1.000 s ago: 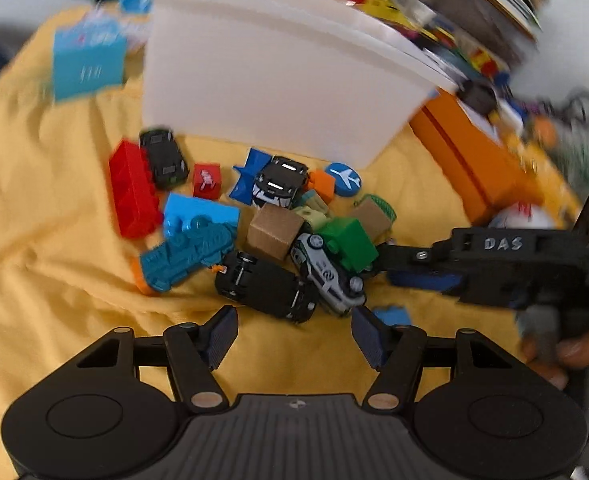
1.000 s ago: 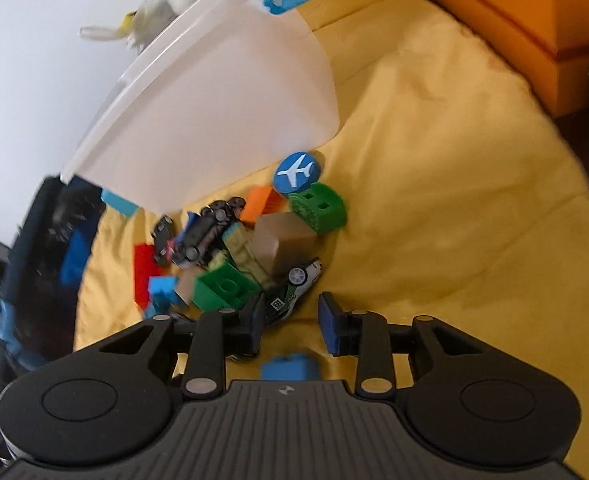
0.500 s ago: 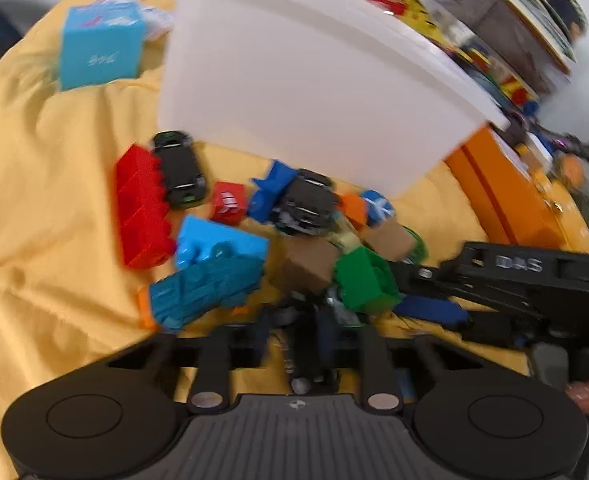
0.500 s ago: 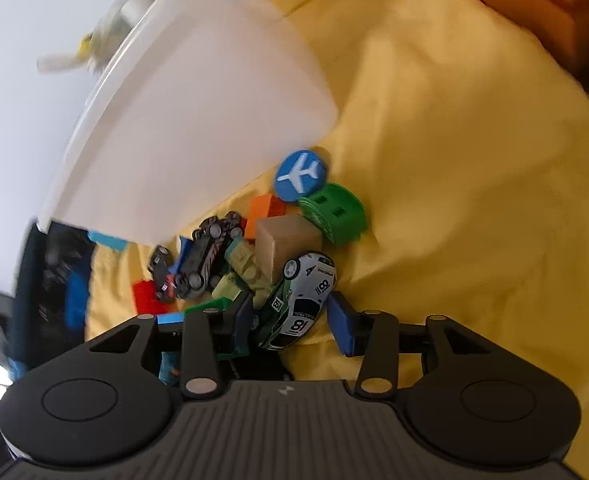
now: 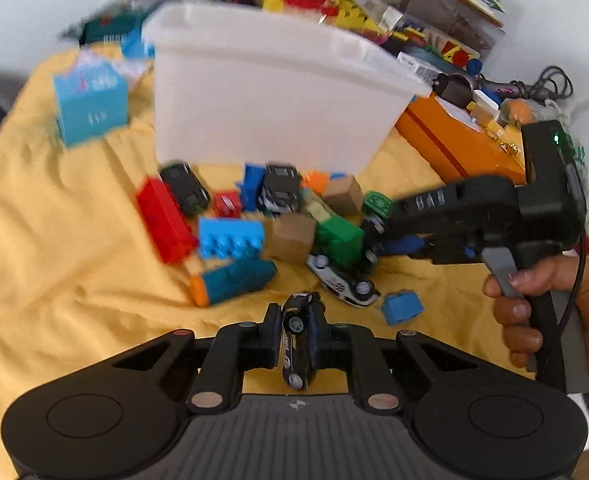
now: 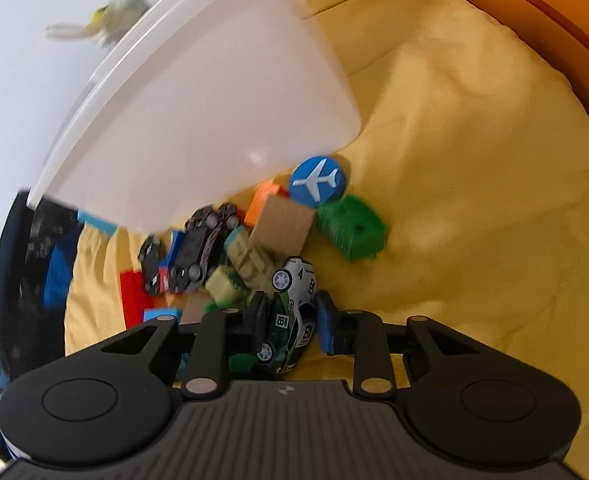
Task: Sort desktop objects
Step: 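Grasp a yellow-black toy car with the left tool while the right tool grasps the white race car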
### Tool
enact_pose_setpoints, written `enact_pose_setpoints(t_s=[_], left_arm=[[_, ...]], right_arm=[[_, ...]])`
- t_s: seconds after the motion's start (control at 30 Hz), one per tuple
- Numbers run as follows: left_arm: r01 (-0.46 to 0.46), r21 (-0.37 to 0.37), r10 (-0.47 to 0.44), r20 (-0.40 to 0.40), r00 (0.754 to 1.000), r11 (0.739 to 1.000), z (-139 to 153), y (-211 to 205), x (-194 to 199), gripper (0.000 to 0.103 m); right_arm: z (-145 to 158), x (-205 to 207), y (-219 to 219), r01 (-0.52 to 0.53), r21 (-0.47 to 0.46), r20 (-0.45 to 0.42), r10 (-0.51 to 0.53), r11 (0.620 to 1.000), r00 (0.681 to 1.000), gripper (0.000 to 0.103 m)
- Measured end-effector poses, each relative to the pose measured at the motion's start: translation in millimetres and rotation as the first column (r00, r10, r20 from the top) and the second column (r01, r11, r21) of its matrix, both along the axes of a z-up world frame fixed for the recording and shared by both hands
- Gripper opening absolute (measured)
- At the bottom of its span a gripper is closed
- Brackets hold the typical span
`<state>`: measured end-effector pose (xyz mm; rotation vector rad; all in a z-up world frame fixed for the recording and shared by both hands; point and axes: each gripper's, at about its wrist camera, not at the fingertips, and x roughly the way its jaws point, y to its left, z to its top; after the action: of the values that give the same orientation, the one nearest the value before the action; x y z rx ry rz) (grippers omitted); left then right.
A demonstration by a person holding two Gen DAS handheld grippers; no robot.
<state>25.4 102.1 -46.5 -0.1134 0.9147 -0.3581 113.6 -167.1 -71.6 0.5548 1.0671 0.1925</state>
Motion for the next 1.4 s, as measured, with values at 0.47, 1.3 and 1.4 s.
enact_pose_setpoints(t_s=[0.47,1.3,1.4], left_arm=[[0.097,0.408,-0.169,0.144,0.975,0.908,6.5,-27.6,-24.4,0.016],[0.289,0.398,-0.364,0.124,0.923,0.870,-8.7,-38.3,-49.8,0.048],[0.350,0.409,-0.422,0.098,0.901,0.842,-18.3,-34.5,-40.1,0.048]], right_arm=[[44.6,-73.0,33.8,-0.288,-0.538,0.162,0.433,0.792,0.887,0.020],[32.8,-127.4,46.4,-0.435,-0.643,0.120,0.644,0.631,0.756,0.060],[26.8,-121.1,45.0,-0.442,-0.614,0.122,0.632,0.654,0.766,0.058]])
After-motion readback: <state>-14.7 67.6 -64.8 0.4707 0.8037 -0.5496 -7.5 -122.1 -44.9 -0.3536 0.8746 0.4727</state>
